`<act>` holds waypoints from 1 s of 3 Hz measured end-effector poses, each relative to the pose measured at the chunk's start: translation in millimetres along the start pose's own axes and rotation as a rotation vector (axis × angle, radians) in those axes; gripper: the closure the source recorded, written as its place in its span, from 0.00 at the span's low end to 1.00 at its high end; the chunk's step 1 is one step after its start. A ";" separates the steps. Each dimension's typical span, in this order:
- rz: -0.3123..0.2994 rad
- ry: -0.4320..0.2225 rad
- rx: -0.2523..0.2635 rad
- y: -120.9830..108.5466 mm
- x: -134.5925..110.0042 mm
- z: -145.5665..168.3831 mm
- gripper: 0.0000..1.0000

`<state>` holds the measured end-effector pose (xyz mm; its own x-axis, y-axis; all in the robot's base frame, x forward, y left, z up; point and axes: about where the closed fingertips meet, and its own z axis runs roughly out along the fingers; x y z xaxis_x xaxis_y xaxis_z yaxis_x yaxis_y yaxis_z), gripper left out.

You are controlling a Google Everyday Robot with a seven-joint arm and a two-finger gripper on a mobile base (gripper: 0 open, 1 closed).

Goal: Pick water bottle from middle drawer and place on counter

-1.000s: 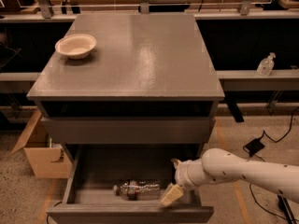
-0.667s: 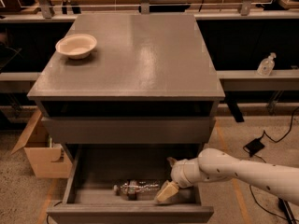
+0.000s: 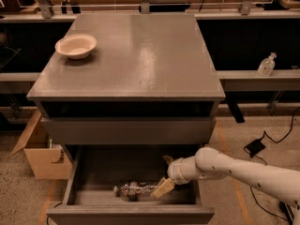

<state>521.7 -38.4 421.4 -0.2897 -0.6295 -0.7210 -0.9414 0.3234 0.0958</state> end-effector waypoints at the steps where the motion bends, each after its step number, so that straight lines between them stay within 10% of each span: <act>1: -0.003 -0.009 -0.014 -3.5 3.3 15.4 0.00; 3: -0.059 0.035 -0.057 4.9 3.7 50.6 0.00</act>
Offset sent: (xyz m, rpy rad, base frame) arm 0.0105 0.0243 -0.0376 -0.0047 0.0058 0.0504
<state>524.8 -3.3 384.5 -0.2388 -0.6710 -0.7020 -0.9649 0.2453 0.0937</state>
